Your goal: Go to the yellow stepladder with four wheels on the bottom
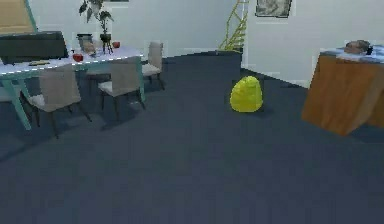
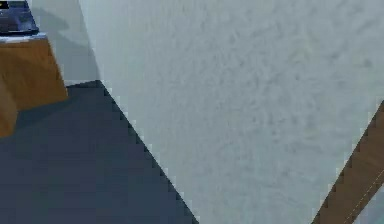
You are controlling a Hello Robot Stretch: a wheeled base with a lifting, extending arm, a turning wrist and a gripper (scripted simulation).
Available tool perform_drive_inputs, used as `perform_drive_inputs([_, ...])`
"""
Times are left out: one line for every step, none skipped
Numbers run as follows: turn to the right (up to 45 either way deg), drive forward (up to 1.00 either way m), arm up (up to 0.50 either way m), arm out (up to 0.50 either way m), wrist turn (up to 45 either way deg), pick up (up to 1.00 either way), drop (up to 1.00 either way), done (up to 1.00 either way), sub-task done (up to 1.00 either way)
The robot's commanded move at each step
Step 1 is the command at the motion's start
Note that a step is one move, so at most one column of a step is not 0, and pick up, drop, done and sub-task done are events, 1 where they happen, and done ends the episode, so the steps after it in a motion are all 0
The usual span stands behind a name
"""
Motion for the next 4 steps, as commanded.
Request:
perform_drive_inputs([0.0, 1.00, 0.00, 0.00, 0.0, 0.00, 0.00, 0.00, 0.00])
perform_drive_inputs([0.0, 1.00, 0.00, 0.00, 0.0, 0.00, 0.00, 0.00, 0.00])
perform_drive_inputs([0.0, 0.90, 0.00, 0.00, 0.0, 0.00, 0.00, 0.00, 0.00])
perform_drive_inputs([18.0, 0.00, 0.00, 0.00, 0.0, 0.00, 0.00, 0.00, 0.00])
